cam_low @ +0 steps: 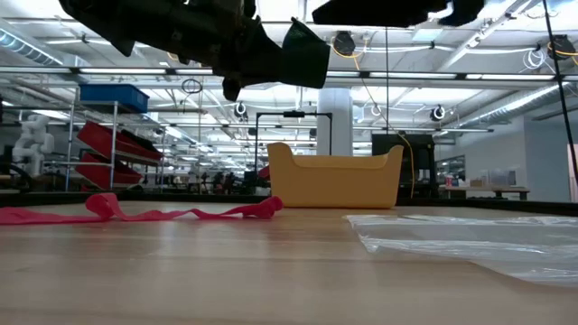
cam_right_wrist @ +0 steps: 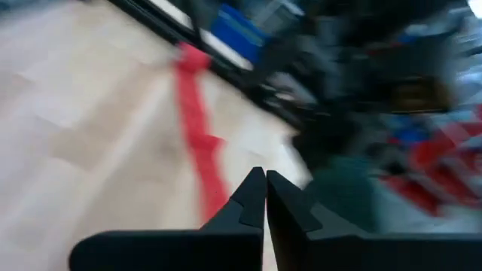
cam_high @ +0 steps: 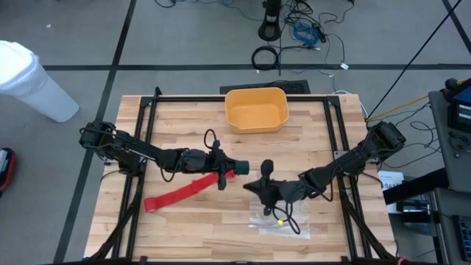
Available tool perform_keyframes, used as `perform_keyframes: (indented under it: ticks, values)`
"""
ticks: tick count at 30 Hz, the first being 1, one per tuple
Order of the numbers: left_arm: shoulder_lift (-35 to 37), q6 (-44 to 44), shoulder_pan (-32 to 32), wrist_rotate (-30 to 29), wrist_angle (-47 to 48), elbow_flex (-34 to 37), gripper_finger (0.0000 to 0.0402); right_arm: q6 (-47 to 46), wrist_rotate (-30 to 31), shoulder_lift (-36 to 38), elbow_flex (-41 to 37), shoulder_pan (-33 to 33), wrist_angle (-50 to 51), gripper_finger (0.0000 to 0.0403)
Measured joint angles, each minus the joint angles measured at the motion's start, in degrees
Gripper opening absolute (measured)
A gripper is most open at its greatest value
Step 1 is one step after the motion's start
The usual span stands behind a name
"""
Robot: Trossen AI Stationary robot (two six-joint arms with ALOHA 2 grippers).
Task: Roll bandage
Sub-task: Roll the green bandage
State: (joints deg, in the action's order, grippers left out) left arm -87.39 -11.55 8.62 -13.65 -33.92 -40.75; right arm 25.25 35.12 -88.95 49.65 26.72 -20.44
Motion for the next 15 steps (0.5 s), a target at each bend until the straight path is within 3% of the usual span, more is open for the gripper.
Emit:
perform_keyframes:
  ticks: [4,8,15]
  values:
    - [0.00,0.06,0.02,0.02,0.36,0.00,0.0015,10.50,6.47,0.02,0.00,0.00,-2.48,0.0006]
    - [0.00,0.11,0.02,0.00,0.39,0.00,0.0015,18.54,6.27,0.02,0.00,-0.98,-3.39,0.0039]
    - [0.00,0.13,0.02,0.00,0.41,0.00,0.0015,23.19,4.88,0.00,0.00,-4.70,-4.75,0.0098]
